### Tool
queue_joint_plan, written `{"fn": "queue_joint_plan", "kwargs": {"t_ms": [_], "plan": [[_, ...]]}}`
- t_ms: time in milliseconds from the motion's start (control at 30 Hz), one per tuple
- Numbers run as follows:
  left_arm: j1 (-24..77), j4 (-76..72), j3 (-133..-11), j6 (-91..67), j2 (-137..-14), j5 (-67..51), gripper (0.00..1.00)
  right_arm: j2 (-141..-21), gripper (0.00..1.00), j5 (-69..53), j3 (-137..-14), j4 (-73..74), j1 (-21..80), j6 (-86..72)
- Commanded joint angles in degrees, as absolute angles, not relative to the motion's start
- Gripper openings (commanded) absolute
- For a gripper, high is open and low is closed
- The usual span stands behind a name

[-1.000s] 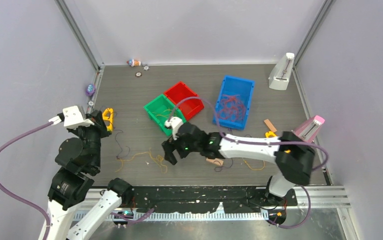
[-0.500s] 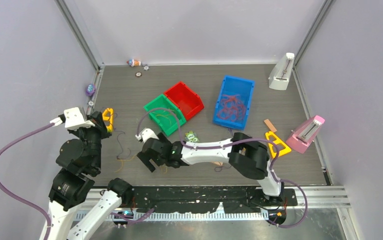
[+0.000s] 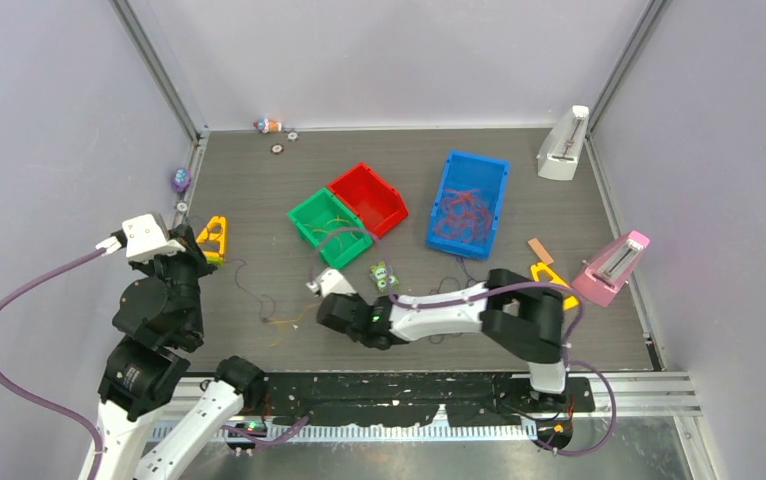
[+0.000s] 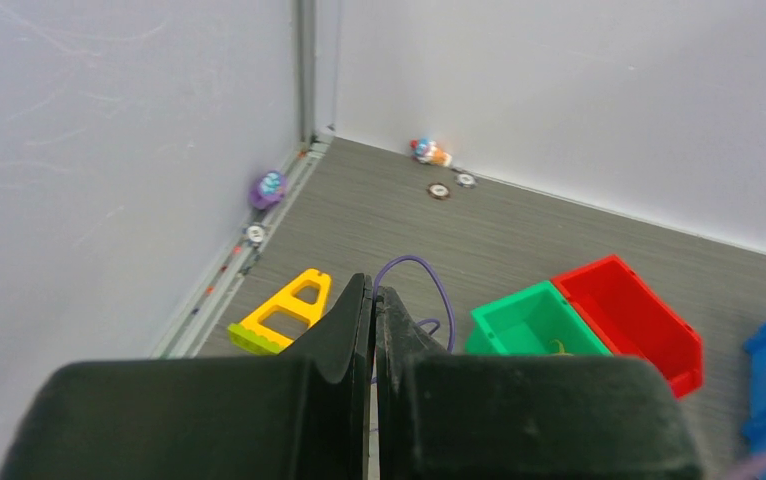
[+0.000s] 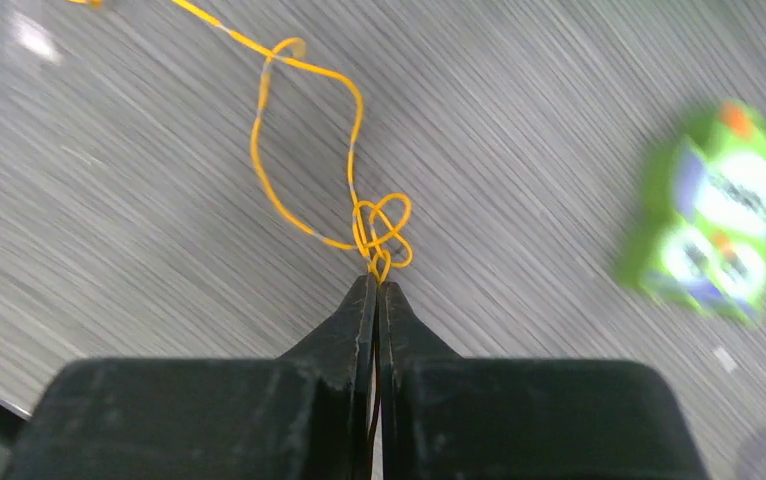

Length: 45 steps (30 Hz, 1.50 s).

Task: Untangle the cables

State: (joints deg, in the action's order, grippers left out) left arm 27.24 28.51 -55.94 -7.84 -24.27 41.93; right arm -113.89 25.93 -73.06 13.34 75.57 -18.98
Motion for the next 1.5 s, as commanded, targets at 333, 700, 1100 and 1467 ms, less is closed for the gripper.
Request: {"fn": "queue_joint_plan", "kwargs": {"t_ms": [333,700,1100,1467], "plan": [[26.97,25.97,-56.35,-6.27,-26.85,57.19,0.00,-53.77,0.05,38.46,-40.12,27.69,44.78,-26.54],[26.45,23.39,-53.96,-2.78,-27.69,67.76,0.00,-41.05,0.05,47.83,-48.64,40.35,25.73,-26.17],[25.61,20.32,-48.60,-1.36,-26.57,68.97,0.00,-31.11,0.05,62.47,-53.59,44.97,21.89,-29.96],[19.87,27.75,-47.21,-8.42,-27.59,65.56,0.00,-20.23,0.05,83.30,-62.09,39.22,21.88,-17.77]]}}
